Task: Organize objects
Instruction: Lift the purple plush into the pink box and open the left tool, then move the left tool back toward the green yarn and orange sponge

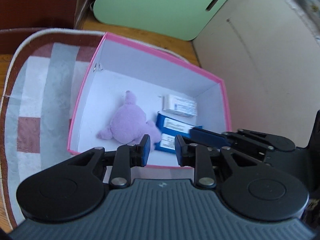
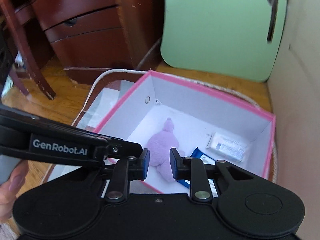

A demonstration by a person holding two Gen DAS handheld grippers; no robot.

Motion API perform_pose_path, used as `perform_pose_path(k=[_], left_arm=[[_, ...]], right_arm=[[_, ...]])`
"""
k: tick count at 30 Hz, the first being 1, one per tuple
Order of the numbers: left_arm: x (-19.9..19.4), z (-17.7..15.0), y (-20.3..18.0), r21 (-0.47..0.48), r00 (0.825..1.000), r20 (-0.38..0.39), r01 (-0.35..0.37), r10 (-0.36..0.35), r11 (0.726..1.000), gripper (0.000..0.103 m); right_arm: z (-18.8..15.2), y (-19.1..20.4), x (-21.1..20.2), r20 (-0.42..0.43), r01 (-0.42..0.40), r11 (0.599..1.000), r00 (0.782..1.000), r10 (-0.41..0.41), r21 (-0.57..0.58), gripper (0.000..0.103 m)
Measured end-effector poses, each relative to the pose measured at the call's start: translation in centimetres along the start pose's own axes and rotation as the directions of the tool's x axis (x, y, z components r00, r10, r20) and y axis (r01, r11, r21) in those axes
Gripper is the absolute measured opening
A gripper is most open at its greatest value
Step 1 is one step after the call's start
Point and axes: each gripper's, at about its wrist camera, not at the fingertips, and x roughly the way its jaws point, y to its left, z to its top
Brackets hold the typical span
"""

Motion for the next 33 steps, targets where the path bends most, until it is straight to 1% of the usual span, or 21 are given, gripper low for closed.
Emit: perform_pose_path(k=[3, 5, 9, 13, 14, 16, 18, 19, 21, 23, 26, 29, 30, 31, 33], left_arm=[[0.9, 0.0, 0.1, 0.02, 1.0, -0.015, -0.026, 0.026, 0.999, 0.024], [1.4, -0.2, 0.1, 0.033, 0.999, -0.026, -0.041, 0.042, 0.999, 0.024], [2.1, -0.5, -0.7, 0.081, 0.994, -0.025, -0.1, 0.102, 0.992, 0.024], [1.0, -1.4, -1.8, 0.133, 0.987, -0.029, -0.152, 0.157, 0.979, 0.025], [0.5, -1.6, -1.9, 0.144, 0.986, -0.029, -0.161, 0.167, 0.976, 0.03], [-0.9, -2.2, -2.4, 0.165, 0.983, -0.048, -0.164, 0.174, 0.973, 0.041], [-2.7, -3.0, -3.0, 0.194, 0.982, -0.062, -0.162, 0.177, 0.967, 0.046], [-3.6, -3.4, -3.4, 0.215, 0.981, -0.062, -0.166, 0.183, 0.963, 0.05], [-5.4, -4.4, -4.1, 0.261, 0.979, -0.056, -0.173, 0.194, 0.95, 0.055], [-6.9, -5.5, -4.8, 0.315, 0.98, -0.049, -0.168, 0.192, 0.934, 0.056], [-8.8, -7.5, -5.7, 0.369, 0.983, -0.021, -0.164, 0.184, 0.915, 0.063], [-9.7, -9.6, -6.0, 0.388, 0.985, -0.024, -0.148, 0.171, 0.91, 0.065], [-9.9, -10.4, -5.9, 0.39, 0.986, -0.03, -0.141, 0.165, 0.91, 0.067], [-9.9, -11.2, -5.9, 0.392, 0.986, -0.032, -0.136, 0.162, 0.91, 0.071], [-9.8, -12.8, -5.6, 0.399, 0.988, -0.021, -0.135, 0.156, 0.907, 0.075]], right_arm=[[-0.5, -1.9, 1.1, -0.024, -0.014, 0.998, 1.0, 0.016, 0.068, 0.028], [-0.9, -2.6, 1.3, -0.031, 0.002, 0.997, 1.0, 0.0, 0.078, 0.028], [-1.8, -3.8, 1.8, -0.057, 0.016, 0.995, 0.998, -0.011, 0.097, 0.029], [-2.6, -3.8, 1.7, -0.079, 0.031, 0.995, 0.997, -0.024, 0.093, 0.029], [-2.8, -3.6, 1.2, -0.076, 0.031, 0.996, 0.997, -0.025, 0.085, 0.029], [-3.2, -2.8, -0.5, -0.051, 0.035, 0.997, 0.998, -0.032, 0.072, 0.037], [-3.9, -1.7, -2.8, -0.012, 0.017, 0.998, 1.0, -0.016, 0.062, 0.05], [-4.3, -1.2, -4.1, 0.008, 0.008, 0.999, 1.0, -0.008, 0.051, 0.053], [-5.2, 0.0, -6.4, 0.03, 0.006, 1.0, 1.0, -0.007, 0.025, 0.059], [-6.0, 0.8, -8.3, 0.033, 0.005, 1.0, 0.999, -0.006, 0.019, 0.062], [-7.1, 1.7, -10.6, 0.023, 0.006, 1.0, 1.0, -0.007, 0.027, 0.064], [-8.3, 2.7, -12.6, 0.018, 0.017, 1.0, 1.0, -0.017, 0.01, 0.066], [-8.8, 3.1, -13.1, 0.019, 0.016, 1.0, 1.0, -0.016, 0.0, 0.069], [-9.4, 3.4, -13.5, 0.018, 0.016, 1.0, 1.0, -0.016, -0.01, 0.07], [-10.8, 4.2, -14.1, 0.013, 0.011, 0.999, 1.0, -0.011, -0.04, 0.071]])
